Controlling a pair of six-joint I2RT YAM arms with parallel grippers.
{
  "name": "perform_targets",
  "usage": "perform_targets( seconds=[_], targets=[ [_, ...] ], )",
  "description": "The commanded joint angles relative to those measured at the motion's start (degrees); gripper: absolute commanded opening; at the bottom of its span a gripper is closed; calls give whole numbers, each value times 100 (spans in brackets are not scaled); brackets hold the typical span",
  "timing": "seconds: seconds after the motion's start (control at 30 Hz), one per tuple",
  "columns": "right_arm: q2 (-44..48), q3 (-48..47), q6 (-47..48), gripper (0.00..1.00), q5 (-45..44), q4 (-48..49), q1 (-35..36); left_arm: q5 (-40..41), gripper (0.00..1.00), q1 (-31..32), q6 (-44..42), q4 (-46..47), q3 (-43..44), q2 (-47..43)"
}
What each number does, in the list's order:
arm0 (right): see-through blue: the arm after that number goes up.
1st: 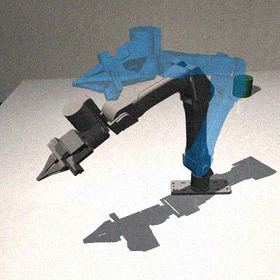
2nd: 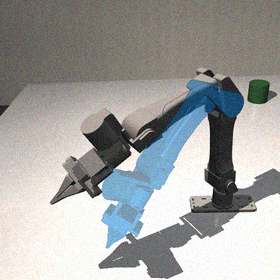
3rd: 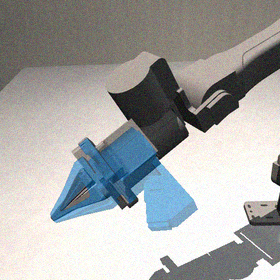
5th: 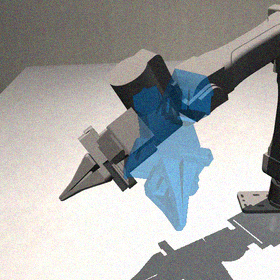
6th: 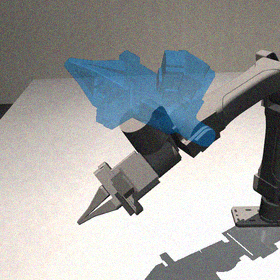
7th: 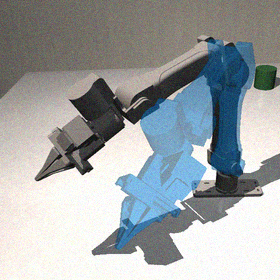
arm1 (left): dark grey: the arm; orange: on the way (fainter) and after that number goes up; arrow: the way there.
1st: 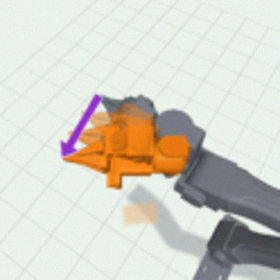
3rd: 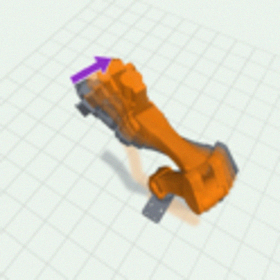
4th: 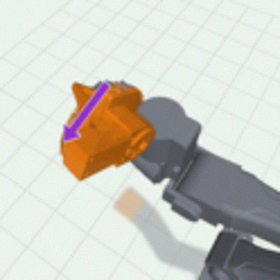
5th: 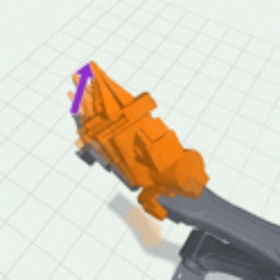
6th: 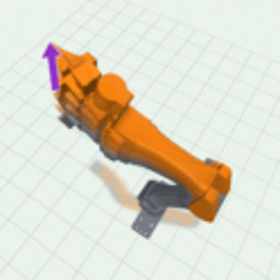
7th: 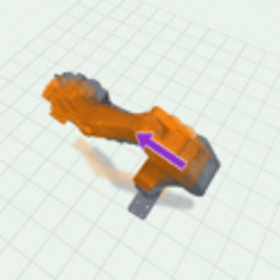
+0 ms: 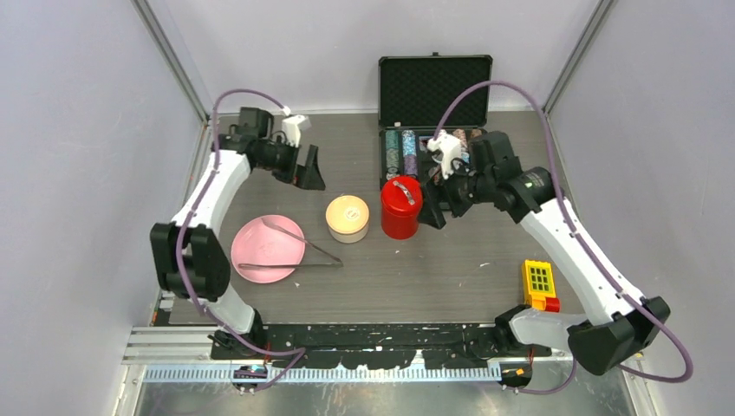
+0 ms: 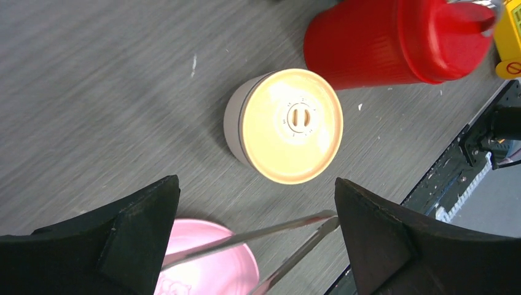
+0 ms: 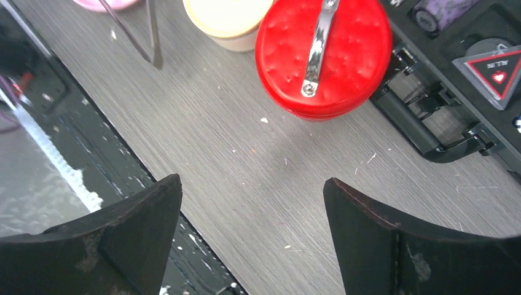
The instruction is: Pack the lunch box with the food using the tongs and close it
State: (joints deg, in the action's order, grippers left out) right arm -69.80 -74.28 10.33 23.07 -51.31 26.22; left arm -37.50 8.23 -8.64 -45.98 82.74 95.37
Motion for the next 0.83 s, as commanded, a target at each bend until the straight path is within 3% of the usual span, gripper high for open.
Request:
perform_targets(
  seconds=[0.0, 0.17, 0.33, 0.57, 0.8],
  targets=[
    [261, -601, -679, 90, 375, -36, -696, -268, 100, -517, -211, -807, 353, -566],
    [-31, -1008, -1200, 90, 928, 96, -2066, -288, 100, -1716, 150, -597, 300, -958],
    [-578, -1191, -1143, 90, 1327, 197, -3333, -24, 100, -2619, 128, -503, 298, -1057],
    [-1324, -1063, -782, 90, 1556, 385, -4496, 490, 100, -2875, 39, -251, -125, -1143],
    [-1642, -899, -544, 90, 1292, 418, -4607, 863, 100, -2879, 103, -110, -468, -1161]
  ],
)
